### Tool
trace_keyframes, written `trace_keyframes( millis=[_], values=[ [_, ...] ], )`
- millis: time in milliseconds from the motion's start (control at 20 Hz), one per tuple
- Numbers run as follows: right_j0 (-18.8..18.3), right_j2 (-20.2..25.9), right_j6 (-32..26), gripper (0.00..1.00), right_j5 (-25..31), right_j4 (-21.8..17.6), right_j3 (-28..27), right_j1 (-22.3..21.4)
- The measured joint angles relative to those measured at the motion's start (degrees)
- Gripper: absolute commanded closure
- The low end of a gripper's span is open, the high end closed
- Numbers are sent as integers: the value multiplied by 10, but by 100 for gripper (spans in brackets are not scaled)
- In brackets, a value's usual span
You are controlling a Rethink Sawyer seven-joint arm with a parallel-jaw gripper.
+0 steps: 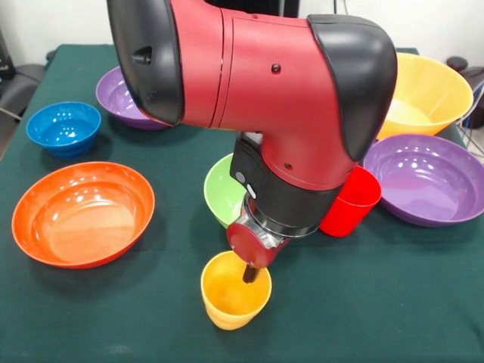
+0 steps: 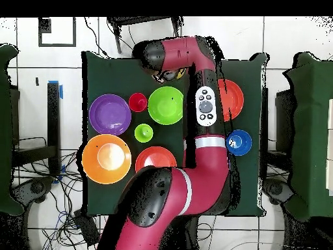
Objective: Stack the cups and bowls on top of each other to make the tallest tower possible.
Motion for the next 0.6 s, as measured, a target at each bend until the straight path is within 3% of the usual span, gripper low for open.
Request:
trace_keyframes(
  millis=[250,300,600],
  values=[
    [1,-9,0,100,0,7,0,1],
    [1,-12,0,0,0,10,0,1],
    [1,-24,0,0,0,19,0,1]
  ],
)
